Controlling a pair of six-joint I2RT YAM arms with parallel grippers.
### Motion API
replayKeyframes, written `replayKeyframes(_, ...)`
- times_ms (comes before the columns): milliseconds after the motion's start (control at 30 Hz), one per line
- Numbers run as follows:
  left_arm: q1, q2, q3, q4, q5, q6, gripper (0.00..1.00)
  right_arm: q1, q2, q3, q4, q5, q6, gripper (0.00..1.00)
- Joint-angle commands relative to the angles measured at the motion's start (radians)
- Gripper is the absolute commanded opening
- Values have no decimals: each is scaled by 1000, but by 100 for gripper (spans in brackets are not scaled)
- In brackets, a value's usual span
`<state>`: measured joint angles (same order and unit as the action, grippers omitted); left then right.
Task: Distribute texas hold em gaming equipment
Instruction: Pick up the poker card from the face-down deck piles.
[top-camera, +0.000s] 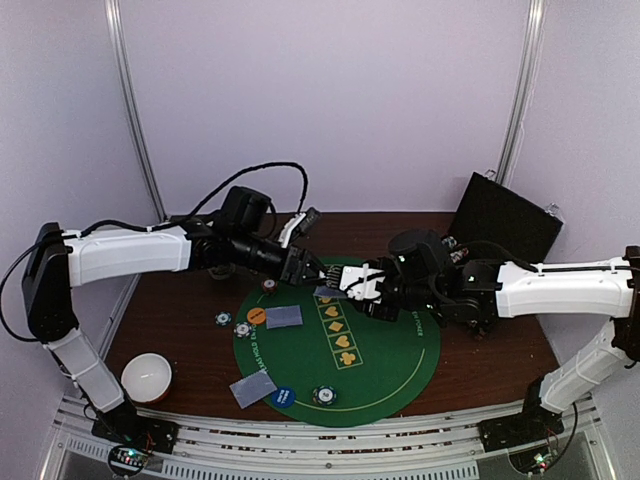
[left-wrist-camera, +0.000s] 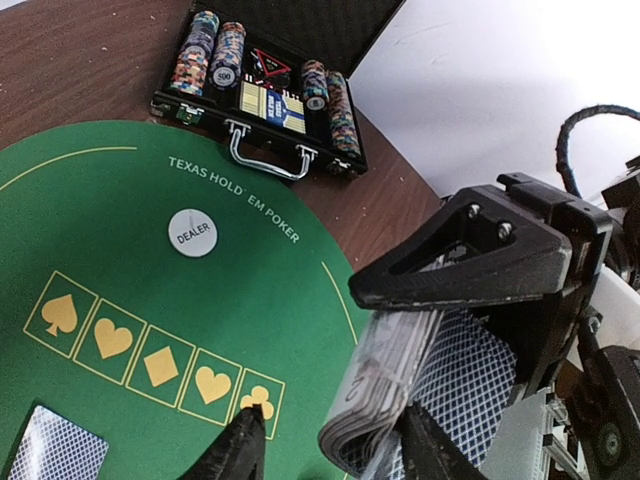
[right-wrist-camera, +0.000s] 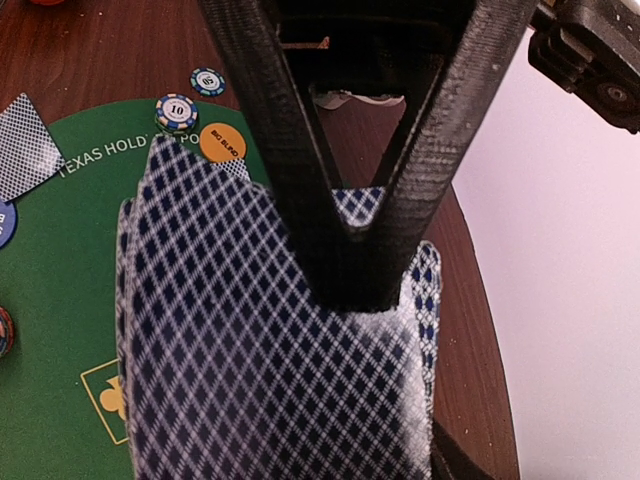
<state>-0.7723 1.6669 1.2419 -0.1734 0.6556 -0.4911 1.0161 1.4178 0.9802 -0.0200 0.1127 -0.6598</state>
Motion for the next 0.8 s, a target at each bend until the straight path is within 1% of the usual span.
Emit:
replayKeyframes(0,12,-34,14,-16,-24,29,48,5,-5,19,25,15,-5,46)
replayKeyframes(67,15,-39,17,-16,-22,29,51,3,-4,19,23,19,-9,47)
replayKeyframes(233,19,-61,27,-25,-26,33,67,3,-5,19,20,22,-9,46)
replayKeyframes(300,21,-71,29,-27,-19,32,69,1,-6,18,17,24,-9,46)
replayKeyframes(367,22,-81,30,-29,-14,32,69,1,-5,17,15,23,-12,46)
replayKeyframes(467,22,-91,20,-20,-3,21,65,0,-4,16,16,22,-14,46)
replayKeyframes(633,22,-97,12,-24,16,17,47,-3,1,15,18,21,-14,46)
replayKeyframes(767,22,-96,10,-24,28,15,40,-4,0,13,20,22,-20,46)
